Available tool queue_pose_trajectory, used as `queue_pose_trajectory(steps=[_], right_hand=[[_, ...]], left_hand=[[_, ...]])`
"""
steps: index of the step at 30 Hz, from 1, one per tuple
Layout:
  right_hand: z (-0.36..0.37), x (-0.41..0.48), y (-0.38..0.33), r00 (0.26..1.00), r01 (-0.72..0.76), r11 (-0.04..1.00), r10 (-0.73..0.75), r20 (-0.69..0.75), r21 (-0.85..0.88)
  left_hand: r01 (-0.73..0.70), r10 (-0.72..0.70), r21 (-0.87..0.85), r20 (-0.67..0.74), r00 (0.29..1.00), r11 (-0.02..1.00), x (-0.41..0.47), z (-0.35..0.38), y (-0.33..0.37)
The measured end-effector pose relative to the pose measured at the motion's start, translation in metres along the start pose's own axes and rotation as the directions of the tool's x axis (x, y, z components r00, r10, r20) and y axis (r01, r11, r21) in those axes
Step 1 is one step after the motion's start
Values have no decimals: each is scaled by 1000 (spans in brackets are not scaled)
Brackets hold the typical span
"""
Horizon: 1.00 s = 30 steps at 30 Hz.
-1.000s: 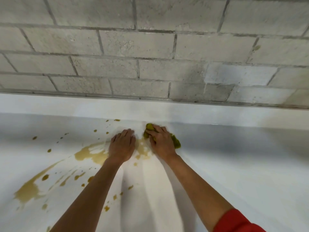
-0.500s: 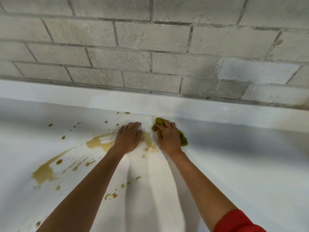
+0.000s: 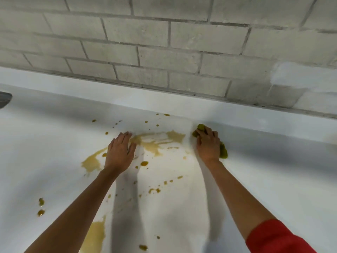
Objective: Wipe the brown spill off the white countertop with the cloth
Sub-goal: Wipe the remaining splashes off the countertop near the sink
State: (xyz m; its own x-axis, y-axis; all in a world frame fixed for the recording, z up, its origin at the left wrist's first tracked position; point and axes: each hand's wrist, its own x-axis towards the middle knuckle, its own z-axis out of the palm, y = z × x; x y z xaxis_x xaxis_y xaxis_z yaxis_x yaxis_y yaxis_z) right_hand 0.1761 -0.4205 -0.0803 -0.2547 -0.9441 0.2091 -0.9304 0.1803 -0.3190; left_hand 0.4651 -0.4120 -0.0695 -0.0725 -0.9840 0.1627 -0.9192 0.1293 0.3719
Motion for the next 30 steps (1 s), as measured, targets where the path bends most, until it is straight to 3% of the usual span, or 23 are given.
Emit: queue_pose_trajectory(steps=[4,8,10,12,16,19,23,25,27,30], right_hand=[[9,-31,-51,973,228,968,-230,11,101],[-7,-69,-37,908,397,877,-418,21,273],[-15,-70,-17,942,327,911,-335,-12,251],[-17,-59,-9,984,173,969,-163,-69,176],[2,-26,-42,996,-67,996,71,-60,66],[19,-14,-85,1000,-17,998,17,-7,58],[26,-44,-112,957,277,937,-289,30,213],[19,-60,-96,932,344,898,-363,20,274],[12,-59,-75,954,290,929,-301,10,231],[12,-36,-60,995,99,988,-96,-32,122]], left_hand=[[14,-15,17,25,1000,1000,3,-8,-21],[-24,21,30,76,997,999,11,-9,-35],[-47,45,23,83,996,999,13,-10,-39],[-59,59,0,78,995,998,13,-11,-40],[-85,86,-8,89,992,996,15,-12,-44],[-116,114,21,88,990,993,17,-13,-45],[-179,172,84,83,982,980,20,-16,-48],[-200,193,76,93,977,977,23,-17,-51],[-207,200,66,103,974,976,24,-17,-53],[-211,204,58,105,973,976,24,-17,-53]])
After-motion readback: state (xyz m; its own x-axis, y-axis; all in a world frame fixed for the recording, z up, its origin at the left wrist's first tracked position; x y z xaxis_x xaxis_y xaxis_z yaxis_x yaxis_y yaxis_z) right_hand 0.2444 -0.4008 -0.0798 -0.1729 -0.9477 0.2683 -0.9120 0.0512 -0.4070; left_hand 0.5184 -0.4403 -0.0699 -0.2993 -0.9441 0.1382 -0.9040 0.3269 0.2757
